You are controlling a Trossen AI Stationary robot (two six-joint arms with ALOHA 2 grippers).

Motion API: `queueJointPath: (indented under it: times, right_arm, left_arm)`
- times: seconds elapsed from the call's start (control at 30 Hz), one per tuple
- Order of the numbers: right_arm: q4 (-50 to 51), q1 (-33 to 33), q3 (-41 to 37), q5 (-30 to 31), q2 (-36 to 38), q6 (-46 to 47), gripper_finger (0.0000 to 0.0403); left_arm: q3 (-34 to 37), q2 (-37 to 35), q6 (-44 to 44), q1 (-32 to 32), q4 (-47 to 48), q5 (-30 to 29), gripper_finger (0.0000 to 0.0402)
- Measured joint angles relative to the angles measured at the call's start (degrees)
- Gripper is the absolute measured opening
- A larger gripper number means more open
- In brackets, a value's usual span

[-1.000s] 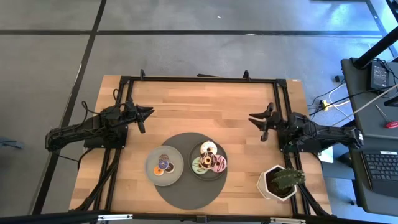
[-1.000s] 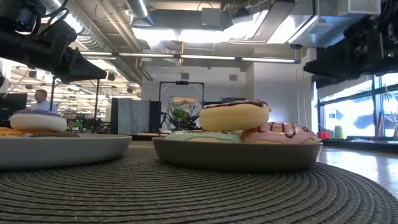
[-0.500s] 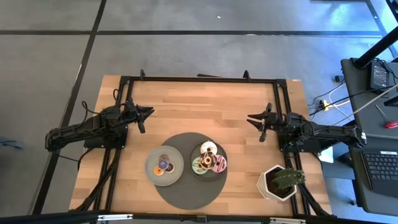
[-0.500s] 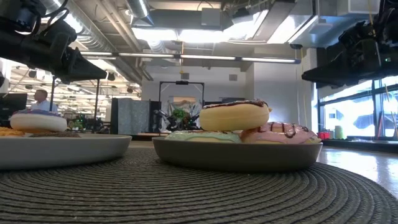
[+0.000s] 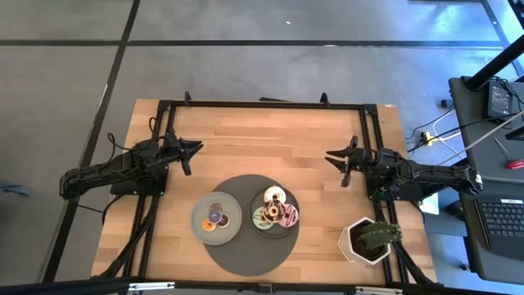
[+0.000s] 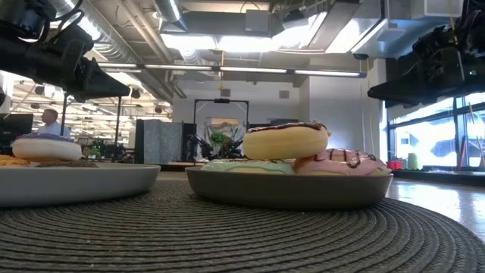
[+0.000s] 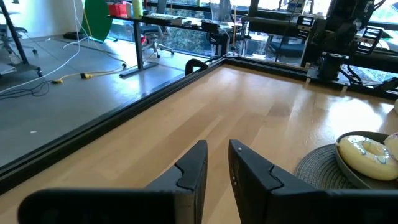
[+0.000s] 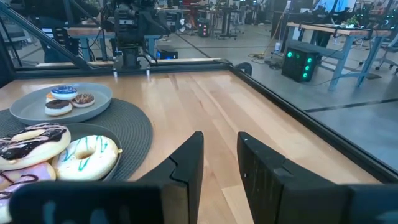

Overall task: Pick & Place donuts
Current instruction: Return to Home Position

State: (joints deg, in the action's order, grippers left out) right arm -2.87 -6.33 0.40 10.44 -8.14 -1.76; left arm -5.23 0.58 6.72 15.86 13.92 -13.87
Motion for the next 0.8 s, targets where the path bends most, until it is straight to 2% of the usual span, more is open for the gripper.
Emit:
queueJointPath:
  times: [0.8]
  right_arm:
    - [0.0,0.0,0.0,0.0,0.0,-0.1,0.01]
  left_arm:
    - [0.0,0.0,0.0,0.0,0.0,0.0,0.0059]
